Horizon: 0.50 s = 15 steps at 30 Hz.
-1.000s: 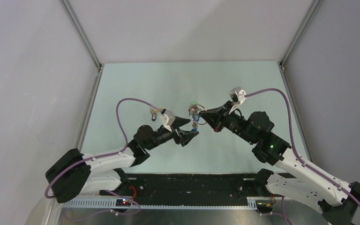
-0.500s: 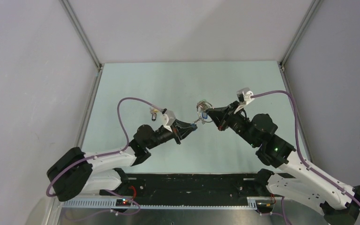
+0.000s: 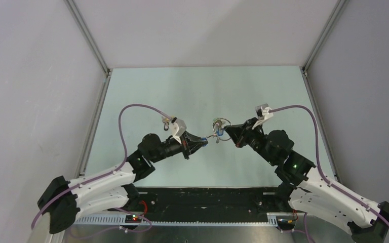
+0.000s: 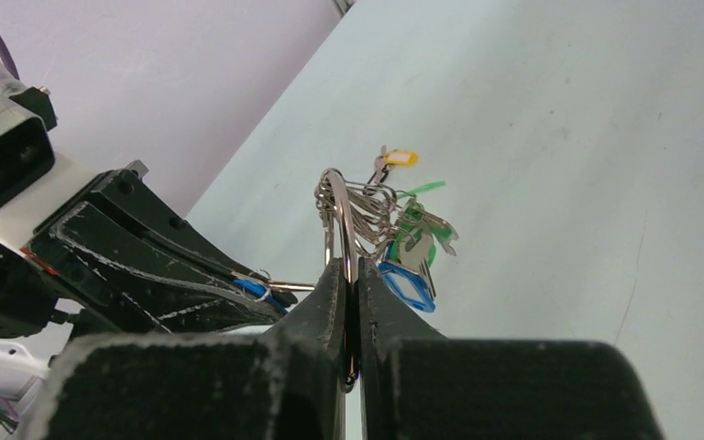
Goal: Remove the keys from the keyring
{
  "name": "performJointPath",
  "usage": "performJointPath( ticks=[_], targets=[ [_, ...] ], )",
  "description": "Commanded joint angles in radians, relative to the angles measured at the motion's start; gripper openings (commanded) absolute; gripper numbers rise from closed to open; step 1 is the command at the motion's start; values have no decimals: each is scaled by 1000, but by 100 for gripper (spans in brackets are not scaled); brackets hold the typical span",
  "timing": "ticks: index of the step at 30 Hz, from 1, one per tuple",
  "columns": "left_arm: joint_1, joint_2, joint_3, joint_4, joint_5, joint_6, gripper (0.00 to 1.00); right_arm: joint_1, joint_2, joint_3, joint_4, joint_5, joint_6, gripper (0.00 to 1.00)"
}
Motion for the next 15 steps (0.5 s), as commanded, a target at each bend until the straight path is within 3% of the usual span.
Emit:
performJointPath(
  ticks=[1, 4, 12, 15],
  targets=[
    [-4, -89, 64, -161, 0, -5, 0, -4, -41, -19, 35, 46, 20, 0],
    [-4, -114, 90, -272, -1, -12, 0, -3, -51, -36, 10, 52, 20, 6],
    [-4, -97, 296, -689, 10, 88, 0, -3, -92, -85, -56, 15, -110, 35],
    [-5, -73, 367, -779, 23, 125, 0, -3, -97, -86, -49, -39, -193, 51]
  ],
)
